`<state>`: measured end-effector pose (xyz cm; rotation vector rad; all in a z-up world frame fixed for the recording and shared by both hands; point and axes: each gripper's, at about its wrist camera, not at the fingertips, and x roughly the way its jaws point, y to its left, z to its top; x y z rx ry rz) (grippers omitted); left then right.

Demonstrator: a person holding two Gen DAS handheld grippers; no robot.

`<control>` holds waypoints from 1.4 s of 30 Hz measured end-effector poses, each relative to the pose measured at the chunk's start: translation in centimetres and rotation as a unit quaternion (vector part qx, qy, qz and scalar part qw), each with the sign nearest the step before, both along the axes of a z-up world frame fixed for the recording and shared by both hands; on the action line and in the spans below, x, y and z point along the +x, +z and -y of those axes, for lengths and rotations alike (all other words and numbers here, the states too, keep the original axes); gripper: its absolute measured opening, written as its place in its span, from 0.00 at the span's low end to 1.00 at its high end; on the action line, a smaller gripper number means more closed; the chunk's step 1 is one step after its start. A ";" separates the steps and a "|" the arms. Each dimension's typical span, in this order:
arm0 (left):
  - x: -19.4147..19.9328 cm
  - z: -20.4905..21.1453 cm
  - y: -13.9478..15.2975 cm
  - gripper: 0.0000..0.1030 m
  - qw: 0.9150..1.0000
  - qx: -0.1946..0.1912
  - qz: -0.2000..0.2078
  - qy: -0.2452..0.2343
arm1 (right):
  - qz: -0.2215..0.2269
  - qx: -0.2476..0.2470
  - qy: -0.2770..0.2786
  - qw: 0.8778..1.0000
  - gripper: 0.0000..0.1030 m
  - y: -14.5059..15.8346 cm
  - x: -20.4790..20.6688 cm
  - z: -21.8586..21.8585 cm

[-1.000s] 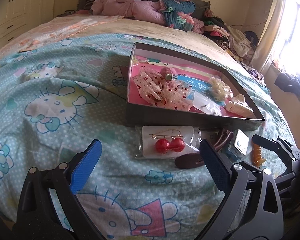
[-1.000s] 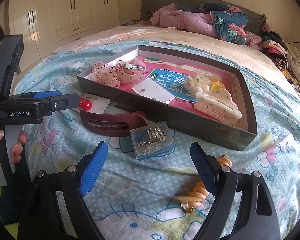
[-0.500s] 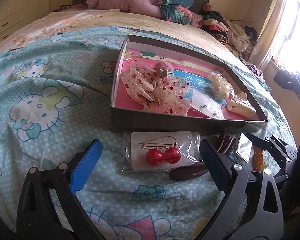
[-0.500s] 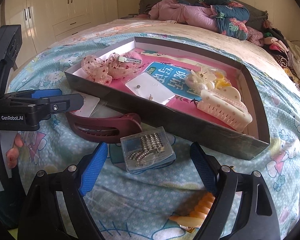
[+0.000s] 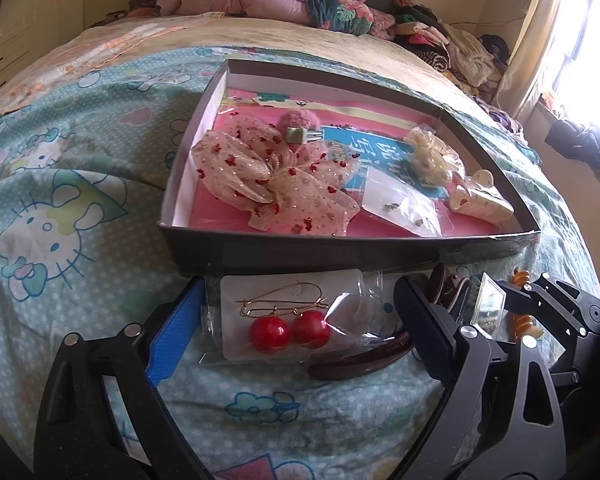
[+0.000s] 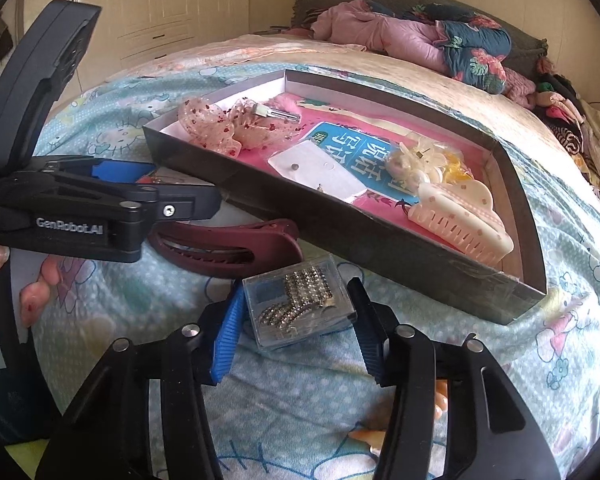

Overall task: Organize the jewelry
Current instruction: 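Grasp the red-ball earring card with the left gripper while the right grasps the rhinestone case, then carry the earring card and rhinestone case into the box and release them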

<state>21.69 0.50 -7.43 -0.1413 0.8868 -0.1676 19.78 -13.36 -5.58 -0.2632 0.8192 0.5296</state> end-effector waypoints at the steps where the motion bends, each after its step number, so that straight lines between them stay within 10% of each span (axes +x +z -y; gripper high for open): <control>1: 0.0 0.1 0.0 0.81 1.000 0.003 -0.001 -0.001 | 0.000 0.001 0.001 1.000 0.47 0.0 -0.1 0.1; 42: -2.8 -3.4 6.4 0.71 0.995 -0.003 0.095 0.027 | 0.043 0.052 0.007 0.998 0.47 5.8 -1.0 0.5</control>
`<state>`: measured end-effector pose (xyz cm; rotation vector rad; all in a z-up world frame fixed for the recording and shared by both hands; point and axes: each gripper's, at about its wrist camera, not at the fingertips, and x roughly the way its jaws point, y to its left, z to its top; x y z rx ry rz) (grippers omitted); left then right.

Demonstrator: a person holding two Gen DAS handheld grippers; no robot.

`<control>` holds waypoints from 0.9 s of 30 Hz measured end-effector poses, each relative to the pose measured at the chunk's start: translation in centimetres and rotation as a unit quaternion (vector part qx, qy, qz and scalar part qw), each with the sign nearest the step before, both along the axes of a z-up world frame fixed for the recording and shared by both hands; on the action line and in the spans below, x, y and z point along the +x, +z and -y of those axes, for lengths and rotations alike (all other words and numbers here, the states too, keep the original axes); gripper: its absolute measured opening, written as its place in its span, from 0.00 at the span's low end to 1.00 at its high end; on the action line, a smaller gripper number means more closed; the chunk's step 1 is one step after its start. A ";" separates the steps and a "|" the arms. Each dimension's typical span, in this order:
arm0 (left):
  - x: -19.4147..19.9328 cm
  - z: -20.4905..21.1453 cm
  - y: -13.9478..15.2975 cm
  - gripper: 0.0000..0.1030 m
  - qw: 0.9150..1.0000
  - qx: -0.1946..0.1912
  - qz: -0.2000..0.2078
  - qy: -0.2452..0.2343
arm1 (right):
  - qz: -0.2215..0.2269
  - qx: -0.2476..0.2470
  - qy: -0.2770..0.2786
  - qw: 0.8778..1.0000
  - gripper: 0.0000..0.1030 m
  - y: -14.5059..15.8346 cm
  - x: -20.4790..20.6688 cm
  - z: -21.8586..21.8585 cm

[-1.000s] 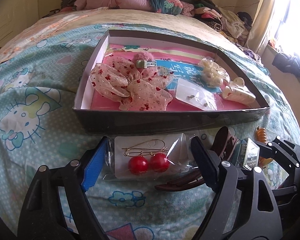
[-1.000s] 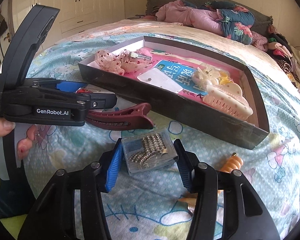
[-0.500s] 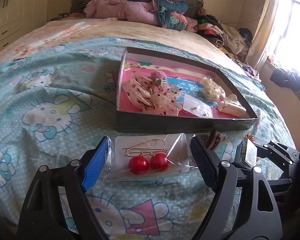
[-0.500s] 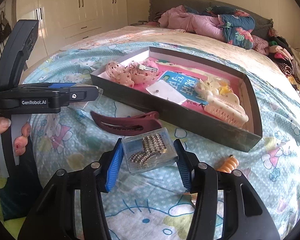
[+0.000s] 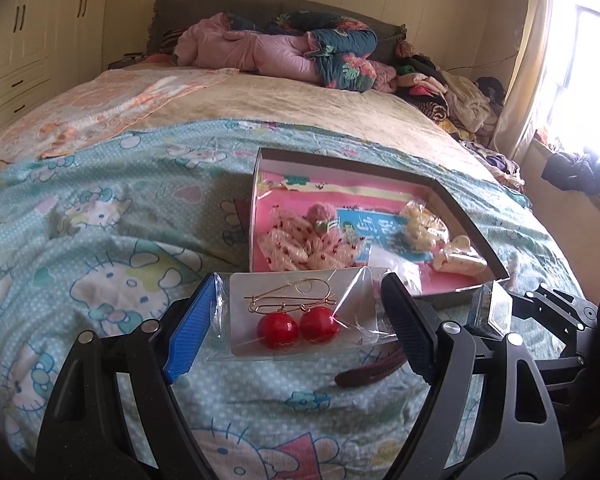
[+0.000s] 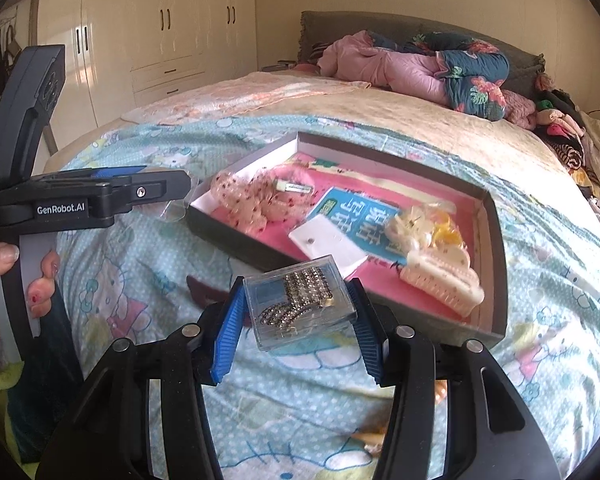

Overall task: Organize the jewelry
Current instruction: 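Carry the earring card and rhinestone case into the box and release them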

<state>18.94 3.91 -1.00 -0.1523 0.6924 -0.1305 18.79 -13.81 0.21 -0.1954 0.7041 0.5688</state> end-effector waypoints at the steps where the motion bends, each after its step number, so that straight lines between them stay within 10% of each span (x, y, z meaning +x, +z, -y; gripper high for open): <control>1: 0.3 0.1 0.1 0.71 1.000 0.001 0.002 0.000 | 0.002 0.000 -0.003 1.000 0.47 0.2 0.3 0.1; 27: 6.8 5.8 -0.4 0.71 0.999 0.014 -0.006 -0.046 | 0.000 0.001 -0.114 0.993 0.47 -0.2 10.1 7.4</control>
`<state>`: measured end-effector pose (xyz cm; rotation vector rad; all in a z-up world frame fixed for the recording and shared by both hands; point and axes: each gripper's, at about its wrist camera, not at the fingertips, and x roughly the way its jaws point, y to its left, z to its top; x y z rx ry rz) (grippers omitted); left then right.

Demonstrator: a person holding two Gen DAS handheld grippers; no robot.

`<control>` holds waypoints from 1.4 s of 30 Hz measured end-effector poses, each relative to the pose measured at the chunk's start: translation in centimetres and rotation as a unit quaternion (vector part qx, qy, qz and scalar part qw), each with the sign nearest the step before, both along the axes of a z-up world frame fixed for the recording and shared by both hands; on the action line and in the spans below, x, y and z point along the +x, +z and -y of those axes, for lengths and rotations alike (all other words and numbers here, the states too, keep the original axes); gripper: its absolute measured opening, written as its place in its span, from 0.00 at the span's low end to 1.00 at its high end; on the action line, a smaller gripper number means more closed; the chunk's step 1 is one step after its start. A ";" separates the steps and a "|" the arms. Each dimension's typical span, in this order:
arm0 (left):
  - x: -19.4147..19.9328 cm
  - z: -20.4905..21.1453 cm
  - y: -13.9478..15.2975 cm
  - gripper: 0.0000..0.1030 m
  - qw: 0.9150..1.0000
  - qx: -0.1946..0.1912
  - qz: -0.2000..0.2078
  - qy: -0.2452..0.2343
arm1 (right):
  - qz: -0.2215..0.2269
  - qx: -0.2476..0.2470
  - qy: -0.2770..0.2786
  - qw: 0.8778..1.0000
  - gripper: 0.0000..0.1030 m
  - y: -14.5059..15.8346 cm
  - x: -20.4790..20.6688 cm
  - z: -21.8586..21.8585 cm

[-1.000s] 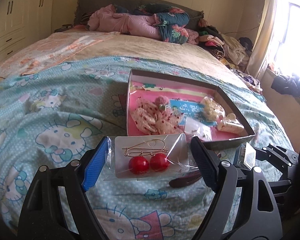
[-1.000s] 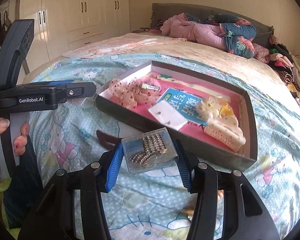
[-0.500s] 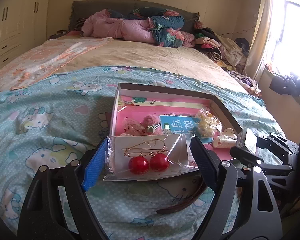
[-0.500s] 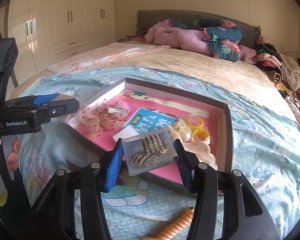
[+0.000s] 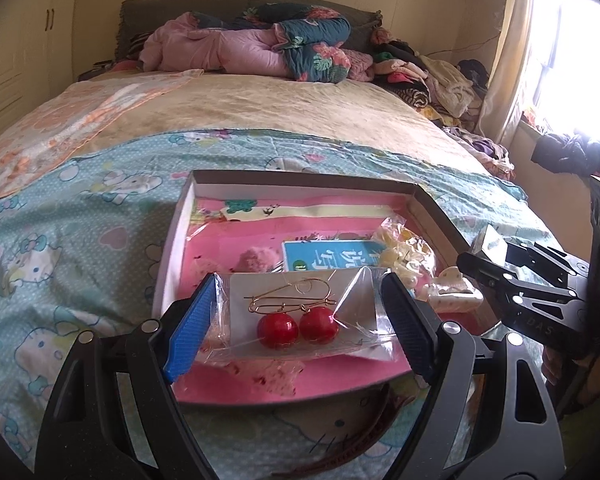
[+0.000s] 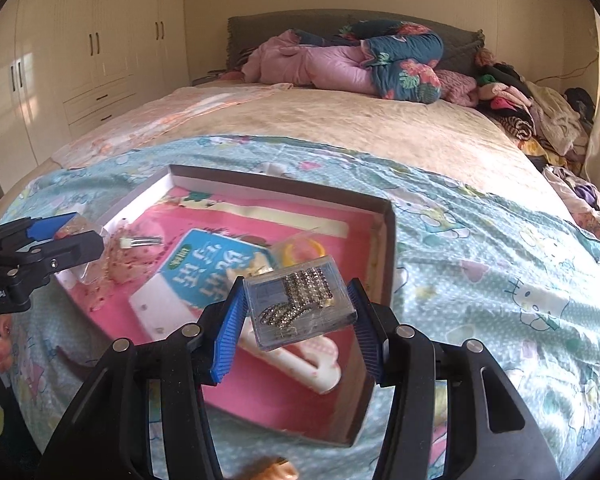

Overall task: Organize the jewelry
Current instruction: 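Carry the earring card and rhinestone case into the box and release them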

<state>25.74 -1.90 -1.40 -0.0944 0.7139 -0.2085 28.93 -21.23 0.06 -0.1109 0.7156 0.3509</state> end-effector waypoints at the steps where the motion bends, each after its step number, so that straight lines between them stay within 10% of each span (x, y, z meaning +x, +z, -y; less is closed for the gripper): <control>1: 0.3 0.3 -0.1 0.71 1.000 0.002 -0.001 -0.003 | -0.002 -0.001 -0.003 1.000 0.47 -0.1 0.4 0.2; 27: 4.4 3.1 -3.7 0.72 0.998 0.017 -0.041 -0.034 | -0.057 -0.009 -0.008 0.998 0.48 -3.1 5.5 0.0; 42: 2.2 2.8 -2.2 0.77 0.999 0.009 -0.019 -0.033 | -0.020 0.005 -0.017 1.000 0.69 -0.3 1.7 0.9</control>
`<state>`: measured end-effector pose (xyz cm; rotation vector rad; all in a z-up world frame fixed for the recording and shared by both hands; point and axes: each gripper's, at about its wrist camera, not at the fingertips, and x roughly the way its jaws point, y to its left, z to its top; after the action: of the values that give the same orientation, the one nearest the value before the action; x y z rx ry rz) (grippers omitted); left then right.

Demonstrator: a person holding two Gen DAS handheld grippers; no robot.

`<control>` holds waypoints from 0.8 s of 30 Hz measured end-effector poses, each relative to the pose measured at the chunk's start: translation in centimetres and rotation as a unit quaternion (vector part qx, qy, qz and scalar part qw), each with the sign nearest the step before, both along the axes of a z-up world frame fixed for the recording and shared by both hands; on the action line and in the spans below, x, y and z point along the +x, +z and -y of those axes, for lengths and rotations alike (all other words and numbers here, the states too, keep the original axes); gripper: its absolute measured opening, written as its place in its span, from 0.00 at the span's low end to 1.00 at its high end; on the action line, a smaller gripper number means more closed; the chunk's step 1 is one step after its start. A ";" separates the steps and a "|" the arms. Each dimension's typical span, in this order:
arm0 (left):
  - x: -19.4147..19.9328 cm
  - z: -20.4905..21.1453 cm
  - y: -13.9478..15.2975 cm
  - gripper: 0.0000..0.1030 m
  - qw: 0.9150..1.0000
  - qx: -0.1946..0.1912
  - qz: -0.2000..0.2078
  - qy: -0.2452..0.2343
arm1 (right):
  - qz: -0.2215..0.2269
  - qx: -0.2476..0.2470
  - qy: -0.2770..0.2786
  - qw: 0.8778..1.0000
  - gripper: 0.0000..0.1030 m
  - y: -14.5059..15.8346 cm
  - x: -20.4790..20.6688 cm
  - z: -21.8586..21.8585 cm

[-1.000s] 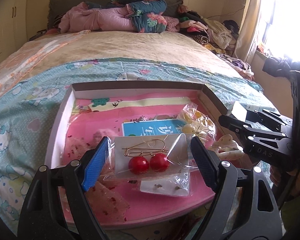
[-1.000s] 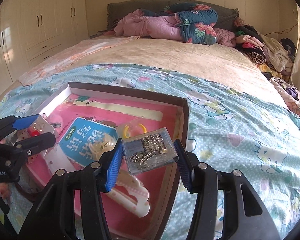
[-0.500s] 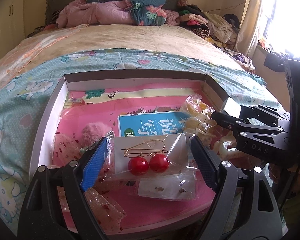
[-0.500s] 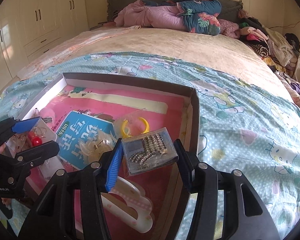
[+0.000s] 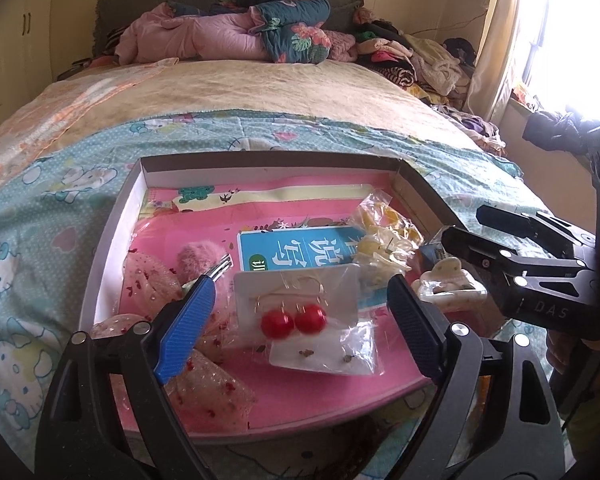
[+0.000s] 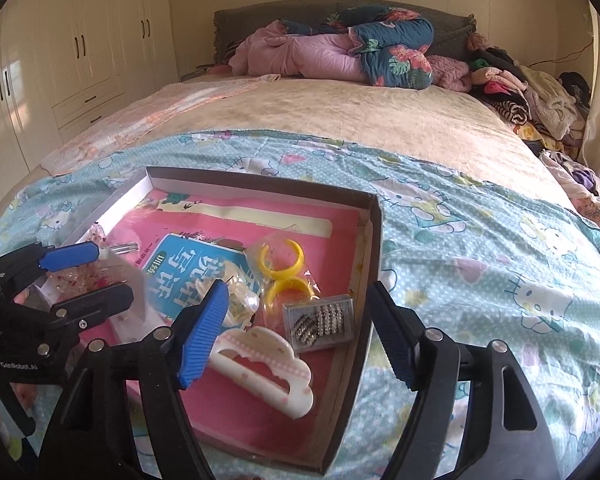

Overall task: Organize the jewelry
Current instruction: 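Carry the earring card and rhinestone case into the box and release them, then grasp the maroon hair clip with the left gripper while the right grasps the orange coil tie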

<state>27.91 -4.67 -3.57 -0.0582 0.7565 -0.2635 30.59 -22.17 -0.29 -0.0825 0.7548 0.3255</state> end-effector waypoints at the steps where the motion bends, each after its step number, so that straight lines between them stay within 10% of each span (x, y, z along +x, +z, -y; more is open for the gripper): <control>1: -0.2 -0.1 0.2 0.77 1.000 -0.001 0.003 0.000 | 0.002 0.001 -0.002 1.000 0.69 0.2 -0.3 0.1; 24: -5.9 -1.5 1.8 0.84 0.999 -0.011 0.034 -0.006 | 0.007 0.008 -0.020 1.000 0.73 0.9 -7.7 1.2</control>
<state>22.04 -3.18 -1.75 -0.0649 0.6862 -0.2834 22.92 -23.40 0.59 -0.0537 0.7397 0.2928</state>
